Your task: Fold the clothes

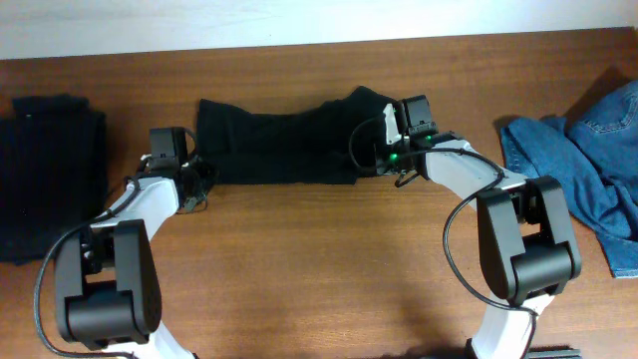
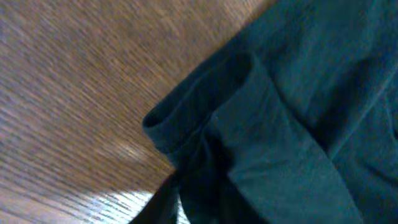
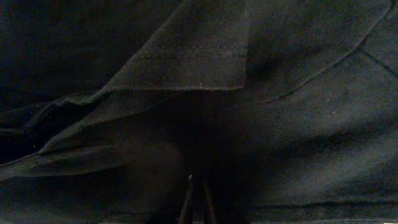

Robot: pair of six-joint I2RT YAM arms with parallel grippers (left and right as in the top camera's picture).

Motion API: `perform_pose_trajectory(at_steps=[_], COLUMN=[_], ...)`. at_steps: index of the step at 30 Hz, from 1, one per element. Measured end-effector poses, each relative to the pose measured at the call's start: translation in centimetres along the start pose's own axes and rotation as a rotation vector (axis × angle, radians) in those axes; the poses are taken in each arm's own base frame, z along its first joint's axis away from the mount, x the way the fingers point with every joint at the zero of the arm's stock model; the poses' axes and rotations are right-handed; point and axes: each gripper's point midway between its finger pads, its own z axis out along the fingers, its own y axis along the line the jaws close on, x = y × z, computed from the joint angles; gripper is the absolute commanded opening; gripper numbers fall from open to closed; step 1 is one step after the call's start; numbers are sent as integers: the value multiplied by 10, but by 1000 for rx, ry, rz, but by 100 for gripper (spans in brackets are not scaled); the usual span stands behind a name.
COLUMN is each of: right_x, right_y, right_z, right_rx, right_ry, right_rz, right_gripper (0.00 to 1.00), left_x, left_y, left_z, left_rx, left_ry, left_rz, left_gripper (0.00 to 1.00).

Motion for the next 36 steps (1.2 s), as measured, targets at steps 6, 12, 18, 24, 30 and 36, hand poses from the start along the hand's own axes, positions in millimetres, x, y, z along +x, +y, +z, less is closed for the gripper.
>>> perform_pose_trajectory(at_steps=[6, 12, 18, 24, 30, 36], right_x=[0, 0, 0, 0, 0, 0], right_y=[0, 0, 0, 0, 0, 0], right_z=[0, 0, 0, 0, 0, 0], right_rx=[0, 0, 0, 0, 0, 0], right_ry=[0, 0, 0, 0, 0, 0], right_rz=[0, 0, 0, 0, 0, 0], right_gripper=[12, 12, 12, 12, 12, 12], left_x=[3, 1, -17, -23, -37, -46], left_y=[1, -4, -28, -35, -49, -60], left_z=[0, -12, -42, -46, -50, -54], left_rx=[1, 18, 105, 134, 192, 234], left_ry=[12, -2, -83, -111, -171, -213], left_rz=[1, 3, 17, 21, 31, 37], left_gripper=[15, 14, 19, 20, 20, 20])
